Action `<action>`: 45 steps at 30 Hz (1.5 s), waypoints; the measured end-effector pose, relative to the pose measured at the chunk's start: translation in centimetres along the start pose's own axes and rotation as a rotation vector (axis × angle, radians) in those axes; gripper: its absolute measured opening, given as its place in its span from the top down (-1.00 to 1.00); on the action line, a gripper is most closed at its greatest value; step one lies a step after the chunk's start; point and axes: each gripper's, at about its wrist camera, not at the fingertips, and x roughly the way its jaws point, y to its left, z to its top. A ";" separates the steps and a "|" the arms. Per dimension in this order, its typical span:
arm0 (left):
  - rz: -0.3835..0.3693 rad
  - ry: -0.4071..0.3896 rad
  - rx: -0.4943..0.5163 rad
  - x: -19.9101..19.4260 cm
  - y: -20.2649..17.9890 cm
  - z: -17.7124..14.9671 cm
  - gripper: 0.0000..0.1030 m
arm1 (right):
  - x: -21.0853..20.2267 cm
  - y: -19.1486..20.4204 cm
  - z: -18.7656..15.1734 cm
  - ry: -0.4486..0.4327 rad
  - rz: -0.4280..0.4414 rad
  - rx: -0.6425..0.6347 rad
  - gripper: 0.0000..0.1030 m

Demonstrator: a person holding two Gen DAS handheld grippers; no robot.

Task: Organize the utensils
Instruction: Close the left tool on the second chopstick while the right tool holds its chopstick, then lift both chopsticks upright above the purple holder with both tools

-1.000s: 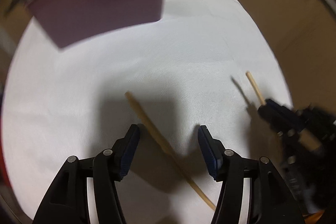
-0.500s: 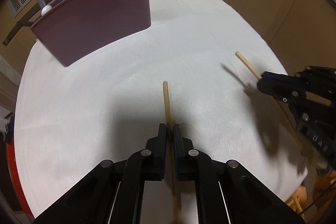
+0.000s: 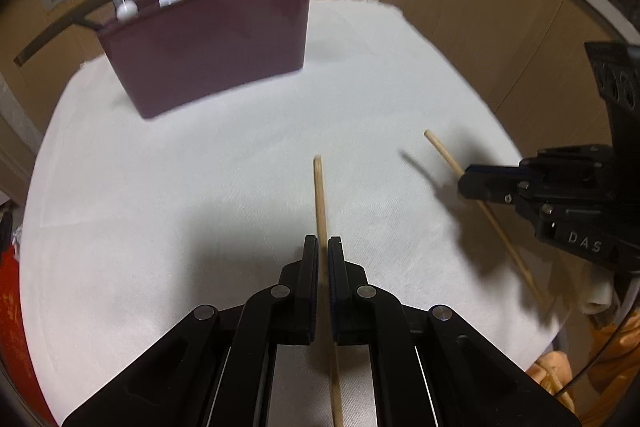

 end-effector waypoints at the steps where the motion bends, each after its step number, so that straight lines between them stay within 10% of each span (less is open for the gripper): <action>1: -0.004 -0.015 0.002 -0.4 0.0 0.0 0.92 | -0.5 0.3 0.0 -0.013 -0.006 -0.008 0.88; 13: 0.015 0.190 -0.037 4.7 0.0 2.3 0.74 | -1.2 1.4 -0.5 -0.039 -0.048 -0.040 0.88; 22: 0.018 0.192 0.008 5.2 -1.0 2.7 0.79 | -0.5 0.4 -1.0 -0.044 -0.008 -0.005 0.88; 35: -0.038 -0.336 -0.101 -8.6 1.5 2.4 0.90 | -7.0 2.8 0.6 -0.272 0.005 -0.007 0.88; 45: -0.030 -0.848 -0.037 -22.0 6.2 14.0 0.90 | -18.8 7.6 15.2 -0.682 -0.036 -0.111 0.88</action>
